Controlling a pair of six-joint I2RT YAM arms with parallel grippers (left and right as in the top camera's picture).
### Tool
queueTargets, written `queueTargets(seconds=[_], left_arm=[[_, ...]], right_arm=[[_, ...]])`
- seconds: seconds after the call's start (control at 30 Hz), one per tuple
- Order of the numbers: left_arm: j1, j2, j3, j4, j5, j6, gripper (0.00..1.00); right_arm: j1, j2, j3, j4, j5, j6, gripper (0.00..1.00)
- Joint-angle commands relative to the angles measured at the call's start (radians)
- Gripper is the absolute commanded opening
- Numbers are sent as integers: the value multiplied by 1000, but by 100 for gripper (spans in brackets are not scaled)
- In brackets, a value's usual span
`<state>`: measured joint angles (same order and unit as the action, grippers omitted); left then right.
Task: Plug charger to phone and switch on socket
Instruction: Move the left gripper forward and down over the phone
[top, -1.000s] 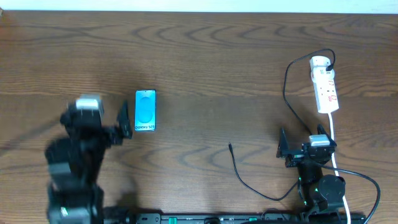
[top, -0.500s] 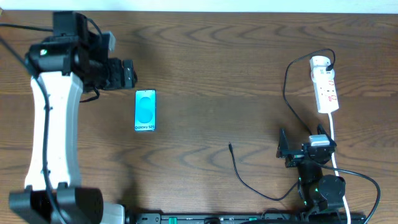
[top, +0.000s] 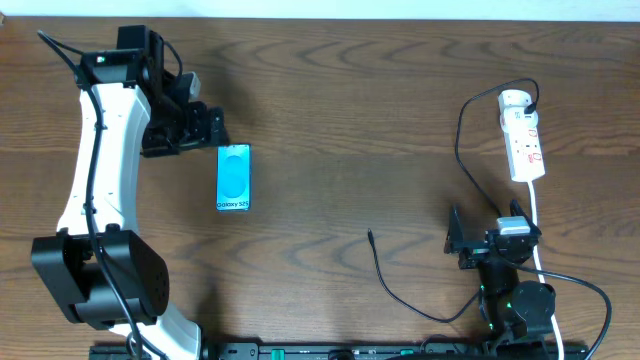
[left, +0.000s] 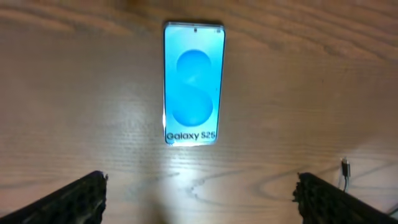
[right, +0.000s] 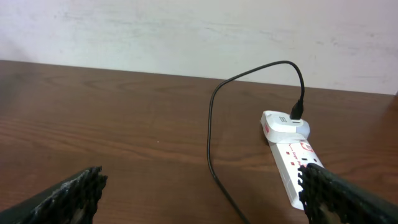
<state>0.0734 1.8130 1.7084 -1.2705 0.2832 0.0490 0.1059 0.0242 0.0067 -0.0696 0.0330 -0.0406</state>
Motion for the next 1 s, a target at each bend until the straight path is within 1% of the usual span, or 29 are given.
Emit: queueTargets(seconds=[0.0, 0.17, 0.27, 0.43, 0.57, 0.7, 0.77, 0.97], left_arm=[[-1, 11, -8, 30, 0, -2, 98], [-2, 11, -69, 84, -21, -2, 98], [-10, 11, -127, 127, -80, -21, 98], [-55, 11, -234, 217, -119, -32, 98], [-103, 11, -295, 293, -176, -68, 98], [-132, 11, -354, 366, -191, -80, 98], [-138, 11, -396, 415, -222, -116, 98], [-138, 11, -451, 466, -224, -127, 97]], right_arm=[[-1, -5, -1, -4, -2, 2, 99], [-1, -5, -1, -4, -2, 2, 99], [-1, -5, -1, -4, -2, 2, 99], [-1, -5, -1, -4, -2, 2, 99], [-1, -5, -1, -4, -2, 2, 99], [-1, -5, -1, -4, -2, 2, 99], [-1, -5, -1, -4, -2, 2, 99], [-1, -5, -1, -4, -2, 2, 99]])
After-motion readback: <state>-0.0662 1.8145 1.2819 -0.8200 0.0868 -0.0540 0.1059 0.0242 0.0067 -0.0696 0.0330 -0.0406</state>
